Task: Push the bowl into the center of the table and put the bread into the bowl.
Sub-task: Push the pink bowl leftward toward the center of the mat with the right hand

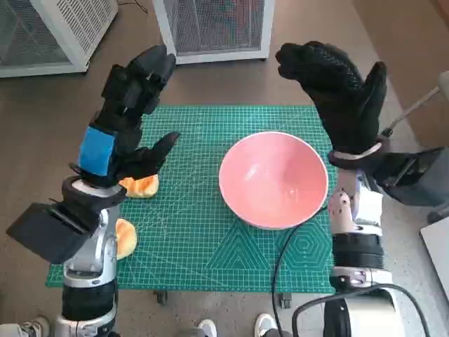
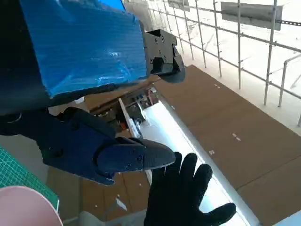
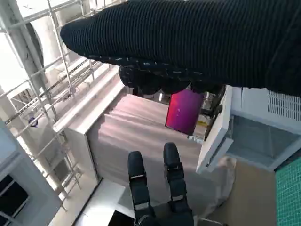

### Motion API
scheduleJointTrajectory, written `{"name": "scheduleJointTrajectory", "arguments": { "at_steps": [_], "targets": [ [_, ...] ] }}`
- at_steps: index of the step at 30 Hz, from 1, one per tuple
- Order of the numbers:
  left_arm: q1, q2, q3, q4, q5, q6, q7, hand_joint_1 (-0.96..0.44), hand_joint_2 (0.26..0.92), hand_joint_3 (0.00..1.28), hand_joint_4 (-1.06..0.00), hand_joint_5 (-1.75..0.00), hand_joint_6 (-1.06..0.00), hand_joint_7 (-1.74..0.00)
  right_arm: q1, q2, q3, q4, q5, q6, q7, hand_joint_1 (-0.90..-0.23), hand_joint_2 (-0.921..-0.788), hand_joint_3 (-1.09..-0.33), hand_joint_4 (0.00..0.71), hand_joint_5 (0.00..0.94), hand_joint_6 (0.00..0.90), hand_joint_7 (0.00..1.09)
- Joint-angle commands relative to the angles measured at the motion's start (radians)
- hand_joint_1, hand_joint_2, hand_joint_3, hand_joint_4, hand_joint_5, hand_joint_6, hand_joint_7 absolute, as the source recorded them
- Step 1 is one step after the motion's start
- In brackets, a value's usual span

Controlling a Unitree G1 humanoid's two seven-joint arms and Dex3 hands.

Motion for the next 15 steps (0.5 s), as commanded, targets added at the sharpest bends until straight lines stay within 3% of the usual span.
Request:
{"name": "scheduleJointTrajectory", "arguments": {
  "at_steps": [1,15],
  "targets": [
    [0.004,-0.007,-0.007,-0.022,-0.006,0.012,0.008,-0.59,0.921,0.4,-0.29,0.0,-0.06,-0.58,0.03,-0.002,0.001,-0.004,-0.004,0.012,-0.008,-0.432,-0.921,-0.401,0.49,0.001,0.622,0.0],
    [0.006,-0.012,-0.007,-0.036,-0.009,0.028,0.014,-0.59,0.921,0.39,-0.29,0.0,-0.06,-0.59,0.034,-0.004,0.003,-0.01,-0.009,0.013,-0.018,-0.431,-0.921,-0.401,0.492,0.001,0.626,0.0]
  ]
}}
